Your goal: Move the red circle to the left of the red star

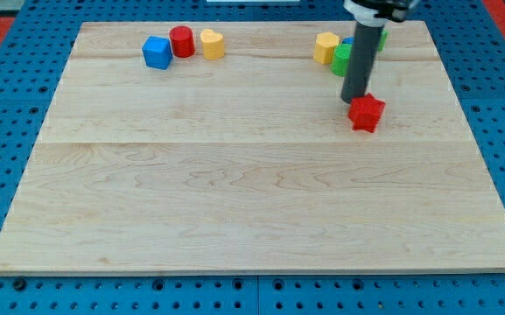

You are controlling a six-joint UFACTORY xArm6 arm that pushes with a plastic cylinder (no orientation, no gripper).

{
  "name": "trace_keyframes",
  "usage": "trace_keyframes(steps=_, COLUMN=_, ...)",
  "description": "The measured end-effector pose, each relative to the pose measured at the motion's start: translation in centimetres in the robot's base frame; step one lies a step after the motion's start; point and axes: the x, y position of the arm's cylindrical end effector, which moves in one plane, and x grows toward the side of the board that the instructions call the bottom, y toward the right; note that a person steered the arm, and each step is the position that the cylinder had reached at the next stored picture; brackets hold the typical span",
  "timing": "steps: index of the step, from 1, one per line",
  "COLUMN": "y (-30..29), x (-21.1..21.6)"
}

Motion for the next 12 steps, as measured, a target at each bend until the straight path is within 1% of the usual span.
trace_keyframes(steps=1, y=1.6, x=1.6)
trace_keyframes(steps=2, y=-6.3, x=-0.2)
trace_keyframes(steps=3, y=-14.4, x=-4.0)
trace_keyframes(steps=4, y=-12.9, x=-7.6)
trace_keyframes(steps=5, y=-6.8, x=-12.0)
trace_keyframes(steps=6, y=-5.3, x=-14.6)
trace_keyframes(steps=7, y=-6.3, x=-18.3)
trace_keyframes(steps=8, y=-10.9, x=-18.3)
trace_keyframes(steps=9, y=-21.1, x=-16.5)
trace_keyframes(steps=10, y=-29.7, x=-16.1)
trace_keyframes(steps=11, y=-30.2, x=-16.1)
trace_keyframes(steps=12, y=-32.8, x=-13.5)
